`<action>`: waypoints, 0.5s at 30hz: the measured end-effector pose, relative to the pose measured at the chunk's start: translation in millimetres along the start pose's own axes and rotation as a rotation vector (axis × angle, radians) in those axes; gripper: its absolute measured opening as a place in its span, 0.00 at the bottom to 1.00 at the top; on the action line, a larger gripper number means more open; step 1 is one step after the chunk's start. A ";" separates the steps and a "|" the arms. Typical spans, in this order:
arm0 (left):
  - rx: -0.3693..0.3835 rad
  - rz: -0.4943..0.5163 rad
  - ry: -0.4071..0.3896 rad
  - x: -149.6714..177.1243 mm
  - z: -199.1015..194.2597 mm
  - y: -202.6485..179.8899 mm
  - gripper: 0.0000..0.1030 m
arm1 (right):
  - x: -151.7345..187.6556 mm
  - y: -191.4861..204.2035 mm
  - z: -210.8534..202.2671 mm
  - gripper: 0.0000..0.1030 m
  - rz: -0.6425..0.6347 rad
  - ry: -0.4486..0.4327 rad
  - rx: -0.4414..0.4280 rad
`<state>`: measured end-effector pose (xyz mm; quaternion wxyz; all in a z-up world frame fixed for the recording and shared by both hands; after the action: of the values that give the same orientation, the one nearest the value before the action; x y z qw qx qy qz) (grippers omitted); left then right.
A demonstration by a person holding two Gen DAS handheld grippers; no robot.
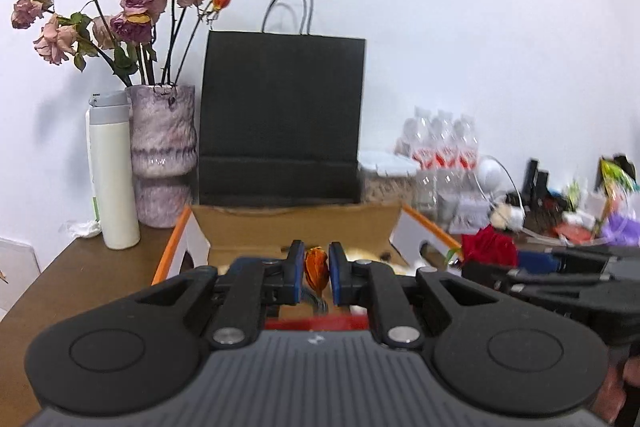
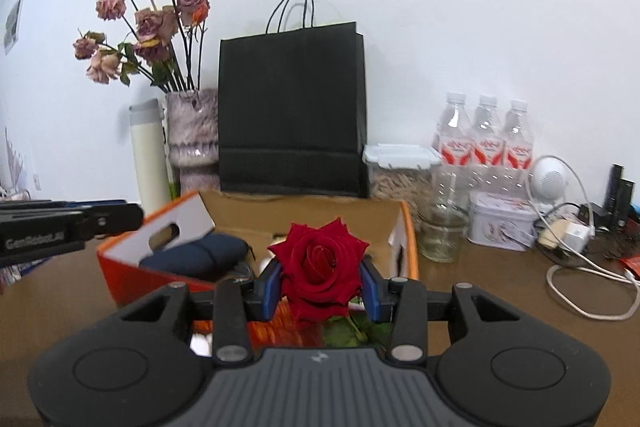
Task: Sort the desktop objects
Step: 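Carry the red rose and orange flower over the box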
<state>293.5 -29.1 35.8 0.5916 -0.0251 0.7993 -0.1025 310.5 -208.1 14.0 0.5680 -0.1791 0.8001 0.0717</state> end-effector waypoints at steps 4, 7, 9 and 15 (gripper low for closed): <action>-0.018 -0.014 -0.009 -7.5 23.9 8.6 0.13 | -11.8 2.1 29.0 0.38 0.017 -0.013 -0.007; -0.029 -0.012 -0.007 -10.4 41.5 14.3 0.13 | -16.3 1.4 52.6 0.38 0.029 -0.006 -0.006; -0.038 -0.010 0.001 -11.0 54.0 17.5 0.13 | -17.1 0.4 66.5 0.38 0.034 0.003 -0.005; -0.065 -0.008 0.037 -7.3 88.1 27.9 0.13 | -13.5 -3.5 100.2 0.38 0.020 0.036 -0.005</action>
<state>381.7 -12.5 12.7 0.5754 -0.0457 0.8127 -0.0793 404.3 -176.7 -7.6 0.5524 -0.1737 0.8117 0.0761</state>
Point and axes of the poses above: each gripper's, at about its wrist camera, not at the fingertips, and z roughly the way its jaws point, y to its left, x to its underside, the point moved 8 cm from there along z, roughly the way its jaws point, and after that the axes turned 8 degrees about -z, right-handed, at the moved point
